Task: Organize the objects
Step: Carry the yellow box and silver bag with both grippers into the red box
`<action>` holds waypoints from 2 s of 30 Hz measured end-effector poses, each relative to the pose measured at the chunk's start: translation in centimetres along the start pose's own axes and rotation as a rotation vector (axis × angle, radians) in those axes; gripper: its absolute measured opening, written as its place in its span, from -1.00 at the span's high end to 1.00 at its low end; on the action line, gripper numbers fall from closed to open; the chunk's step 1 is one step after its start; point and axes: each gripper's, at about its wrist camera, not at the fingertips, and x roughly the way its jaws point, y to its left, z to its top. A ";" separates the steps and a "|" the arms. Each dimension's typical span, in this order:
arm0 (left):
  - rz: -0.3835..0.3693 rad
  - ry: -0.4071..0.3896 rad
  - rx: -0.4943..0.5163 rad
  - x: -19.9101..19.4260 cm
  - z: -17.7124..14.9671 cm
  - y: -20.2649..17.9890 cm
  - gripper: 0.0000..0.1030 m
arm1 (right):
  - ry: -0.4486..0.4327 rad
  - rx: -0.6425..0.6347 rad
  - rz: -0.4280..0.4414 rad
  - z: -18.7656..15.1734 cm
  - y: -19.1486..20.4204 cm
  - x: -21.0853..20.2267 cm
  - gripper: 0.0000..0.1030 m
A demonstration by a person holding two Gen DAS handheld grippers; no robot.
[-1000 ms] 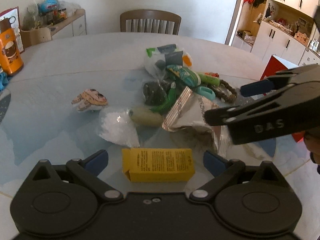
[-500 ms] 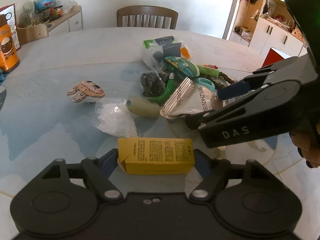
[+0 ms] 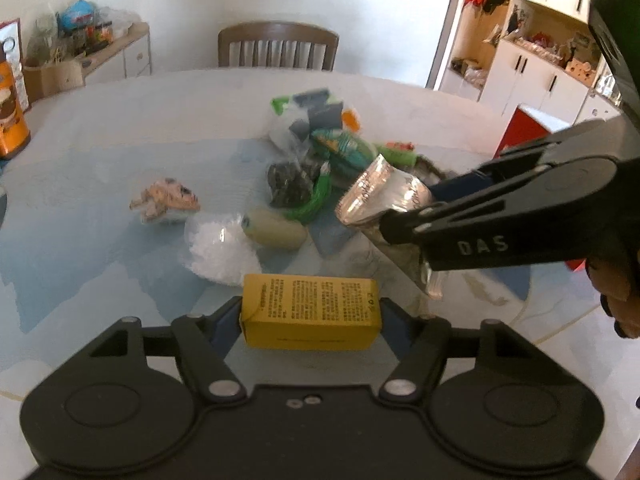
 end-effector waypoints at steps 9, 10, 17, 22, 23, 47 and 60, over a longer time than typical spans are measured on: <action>-0.073 -0.126 0.090 -3.6 3.9 -2.0 -0.37 | -0.079 0.147 -0.037 0.3 -3.6 -7.2 0.16; -0.083 -0.134 0.097 -3.7 4.5 -2.3 -0.37 | -0.088 0.163 -0.047 0.2 -4.2 -8.0 0.16; -0.177 -0.190 0.151 -4.7 8.5 -5.8 -0.37 | -0.144 0.277 -0.114 -0.4 -9.0 -13.0 0.16; -0.219 -0.206 0.189 -4.1 10.7 -9.4 -0.37 | -0.164 0.331 -0.153 -1.7 -13.2 -15.3 0.16; -0.224 -0.207 0.195 -4.0 11.1 -10.3 -0.37 | -0.167 0.335 -0.159 -2.0 -14.1 -15.7 0.16; -0.312 -0.029 0.304 6.8 16.1 -32.0 -0.37 | -0.082 0.503 -0.191 -10.6 -36.1 -14.9 0.16; -0.245 0.171 0.334 15.6 15.8 -35.4 -0.36 | 0.031 0.423 -0.171 -10.4 -39.0 -8.2 0.15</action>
